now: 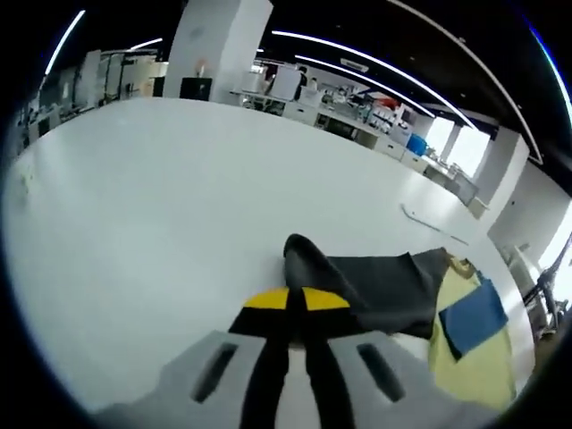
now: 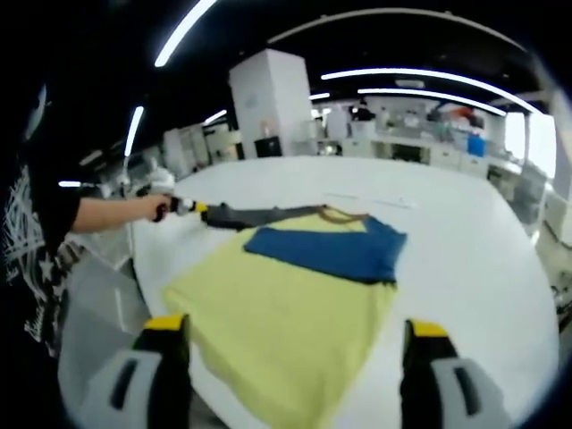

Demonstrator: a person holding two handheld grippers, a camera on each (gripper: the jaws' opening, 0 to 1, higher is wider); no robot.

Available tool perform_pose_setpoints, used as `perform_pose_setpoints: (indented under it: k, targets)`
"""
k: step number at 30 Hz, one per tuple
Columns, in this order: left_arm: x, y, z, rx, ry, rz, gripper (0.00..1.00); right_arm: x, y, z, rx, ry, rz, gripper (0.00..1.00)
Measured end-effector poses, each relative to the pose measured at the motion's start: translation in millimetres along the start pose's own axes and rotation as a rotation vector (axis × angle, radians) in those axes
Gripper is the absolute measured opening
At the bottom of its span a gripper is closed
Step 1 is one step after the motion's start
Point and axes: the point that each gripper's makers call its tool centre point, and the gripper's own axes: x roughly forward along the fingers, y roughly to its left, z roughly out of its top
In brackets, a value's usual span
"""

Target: Fold the garment on the visible template until the final outline fits inside the template.

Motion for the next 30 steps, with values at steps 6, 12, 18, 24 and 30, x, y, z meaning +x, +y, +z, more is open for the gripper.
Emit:
perform_pose_setpoints:
  k: [6, 12, 18, 24, 30]
  targets:
    - [-4, -31.0, 14.1, 0.006, -0.040, -0.058, 0.00, 1, 0, -0.7, 0.004, -0.005, 0.003, 0.99]
    - [-9, -66.4, 26.7, 0.049, -0.065, -0.120, 0.00, 0, 1, -2.9, 0.000, 0.001, 0.003, 0.99]
    - [-3, -96.6, 44.6, 0.075, -0.090, -0.190, 0.00, -4, -3, -4.3, 0.006, -0.003, -0.004, 0.99]
    - [1, -142.5, 55.8, 0.108, -0.111, -0.271, 0.00, -5, -7, -4.6, 0.014, -0.009, -0.019, 0.99]
    - [2, -188.8, 58.3, 0.110, -0.118, -0.348, 0.00, -7, -9, -8.7, 0.015, -0.004, -0.026, 0.99]
